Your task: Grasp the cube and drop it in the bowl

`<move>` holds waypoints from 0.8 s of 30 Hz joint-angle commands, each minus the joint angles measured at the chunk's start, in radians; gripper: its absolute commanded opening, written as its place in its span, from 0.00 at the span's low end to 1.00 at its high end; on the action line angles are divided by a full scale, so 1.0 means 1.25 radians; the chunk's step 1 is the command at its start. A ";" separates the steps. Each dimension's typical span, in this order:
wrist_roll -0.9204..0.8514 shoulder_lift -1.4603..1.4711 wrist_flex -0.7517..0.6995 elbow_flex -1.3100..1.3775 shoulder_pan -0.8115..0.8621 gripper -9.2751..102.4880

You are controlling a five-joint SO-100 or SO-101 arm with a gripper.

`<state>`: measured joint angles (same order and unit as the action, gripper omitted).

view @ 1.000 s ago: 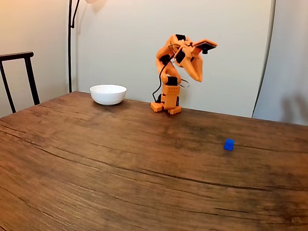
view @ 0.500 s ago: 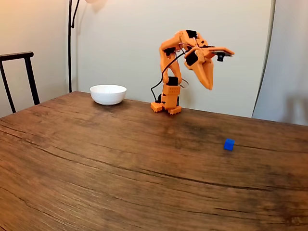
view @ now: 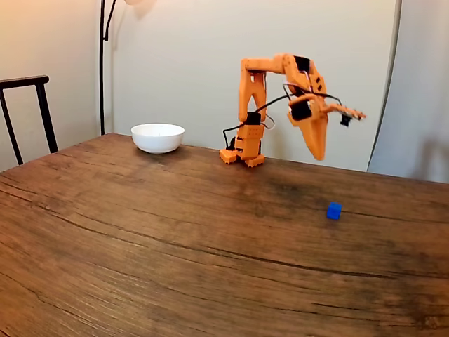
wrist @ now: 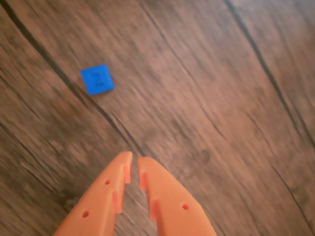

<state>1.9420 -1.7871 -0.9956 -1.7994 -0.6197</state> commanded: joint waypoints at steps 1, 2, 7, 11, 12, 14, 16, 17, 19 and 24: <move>0.002 0.017 0.012 0.053 -0.009 0.09; 0.002 0.028 0.012 0.060 -0.011 0.09; 0.000 0.082 0.016 0.081 -0.027 0.21; -0.007 0.118 0.081 0.074 -0.044 0.28; -0.009 0.125 0.094 0.072 -0.048 0.29; -0.010 0.139 0.106 0.072 -0.055 0.31; -0.010 0.148 0.106 0.074 -0.058 0.35; -0.012 0.151 0.106 0.074 -0.060 0.36; -0.021 0.153 0.106 0.072 -0.066 0.40; -0.021 0.172 0.106 0.072 -0.090 0.45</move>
<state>1.9221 -1.5693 -0.8805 -1.7441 -0.7164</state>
